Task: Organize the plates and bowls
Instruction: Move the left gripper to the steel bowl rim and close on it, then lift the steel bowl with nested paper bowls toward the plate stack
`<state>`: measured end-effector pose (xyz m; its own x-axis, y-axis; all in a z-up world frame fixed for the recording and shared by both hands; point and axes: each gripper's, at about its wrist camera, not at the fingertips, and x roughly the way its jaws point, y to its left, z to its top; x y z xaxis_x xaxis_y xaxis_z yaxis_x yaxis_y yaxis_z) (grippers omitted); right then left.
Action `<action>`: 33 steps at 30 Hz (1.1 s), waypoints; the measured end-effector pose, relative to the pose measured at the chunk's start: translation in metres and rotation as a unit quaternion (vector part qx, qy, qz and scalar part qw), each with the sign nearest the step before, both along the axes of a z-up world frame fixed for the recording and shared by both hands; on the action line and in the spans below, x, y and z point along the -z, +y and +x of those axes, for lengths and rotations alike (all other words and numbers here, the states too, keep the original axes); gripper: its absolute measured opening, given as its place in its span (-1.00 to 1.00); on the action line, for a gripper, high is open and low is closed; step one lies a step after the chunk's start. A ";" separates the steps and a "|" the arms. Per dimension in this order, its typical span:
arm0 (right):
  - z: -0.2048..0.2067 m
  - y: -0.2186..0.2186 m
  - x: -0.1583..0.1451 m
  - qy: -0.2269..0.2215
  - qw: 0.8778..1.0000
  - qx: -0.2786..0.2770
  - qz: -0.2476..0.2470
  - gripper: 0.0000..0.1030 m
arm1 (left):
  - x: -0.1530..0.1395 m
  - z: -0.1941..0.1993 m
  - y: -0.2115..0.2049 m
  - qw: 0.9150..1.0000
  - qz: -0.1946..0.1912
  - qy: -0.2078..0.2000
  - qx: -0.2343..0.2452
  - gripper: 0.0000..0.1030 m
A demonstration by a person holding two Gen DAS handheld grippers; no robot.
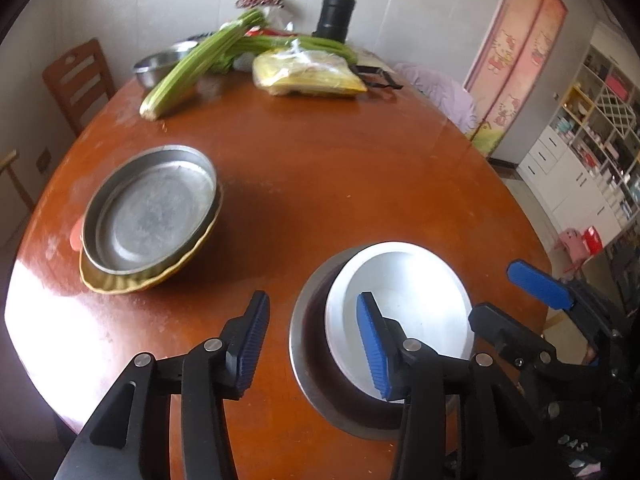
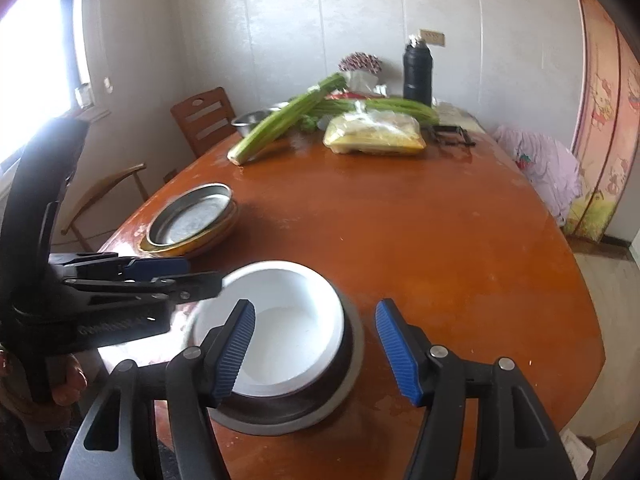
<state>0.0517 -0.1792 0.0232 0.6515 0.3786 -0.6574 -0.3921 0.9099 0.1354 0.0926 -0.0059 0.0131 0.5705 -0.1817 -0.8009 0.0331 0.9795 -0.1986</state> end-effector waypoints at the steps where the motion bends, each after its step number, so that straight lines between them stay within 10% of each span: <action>1: 0.004 -0.003 0.004 0.012 1.000 0.002 0.004 0.23 | 0.002 0.001 0.002 1.000 -0.006 0.004 -0.001 -0.08; 13: 0.022 -0.010 0.046 0.112 0.993 -0.001 0.038 0.23 | 0.032 0.015 0.003 0.997 -0.050 0.055 -0.001 -0.04; 33: 0.030 0.024 0.058 0.120 0.992 -0.037 0.027 0.25 | 0.055 0.032 0.004 0.993 -0.074 0.085 0.019 -0.03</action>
